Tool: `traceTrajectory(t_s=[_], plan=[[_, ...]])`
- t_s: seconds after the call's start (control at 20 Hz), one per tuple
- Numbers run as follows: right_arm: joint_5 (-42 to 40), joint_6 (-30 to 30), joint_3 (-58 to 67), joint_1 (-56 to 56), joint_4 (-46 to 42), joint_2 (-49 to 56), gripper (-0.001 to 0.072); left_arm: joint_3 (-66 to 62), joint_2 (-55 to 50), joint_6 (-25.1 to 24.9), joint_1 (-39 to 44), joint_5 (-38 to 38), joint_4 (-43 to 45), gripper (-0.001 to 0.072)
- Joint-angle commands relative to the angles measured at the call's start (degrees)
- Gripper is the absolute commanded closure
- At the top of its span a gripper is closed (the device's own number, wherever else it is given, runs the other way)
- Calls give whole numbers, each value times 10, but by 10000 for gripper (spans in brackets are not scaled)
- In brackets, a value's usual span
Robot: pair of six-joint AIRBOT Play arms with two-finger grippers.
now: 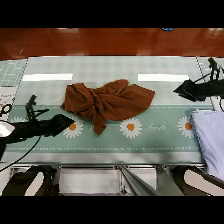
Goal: Fold the shirts.
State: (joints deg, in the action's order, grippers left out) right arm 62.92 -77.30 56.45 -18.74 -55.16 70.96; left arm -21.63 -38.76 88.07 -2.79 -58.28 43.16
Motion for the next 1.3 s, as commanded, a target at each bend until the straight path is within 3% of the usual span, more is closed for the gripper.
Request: traceTrajectory(t_s=[0.0,0.1,0.3,0.55,0.6,0.65,0.7,0.9,1.1,1.25], plan=[[-26,28,-71,-21,45,-16,303,35,-59,10,110,150,-85,199],[-33,33,-71,-21,62,-16,303,28,-122,11,184,224,-99,199],[-23,43,-71,-21,61,-15,303,-34,-252,-20,268,277,-117,199],[-18,47,-71,-21,61,-15,303,-142,-372,-30,287,271,-117,200],[-18,50,-72,-21,61,-15,303,-158,-393,-31,284,252,-116,280],[-18,50,-72,-21,59,-14,303,-172,-407,-49,278,224,-116,621],[-18,50,-72,-21,61,-7,303,-181,-412,-84,275,203,-117,693],[-2,70,-72,-9,92,55,304,-186,-388,-116,245,166,-115,693],[-67,70,-62,60,121,113,304,-186,-338,-125,207,160,-114,693],[-68,62,-8,101,121,181,304,-186,-307,-125,181,157,-114,692]])
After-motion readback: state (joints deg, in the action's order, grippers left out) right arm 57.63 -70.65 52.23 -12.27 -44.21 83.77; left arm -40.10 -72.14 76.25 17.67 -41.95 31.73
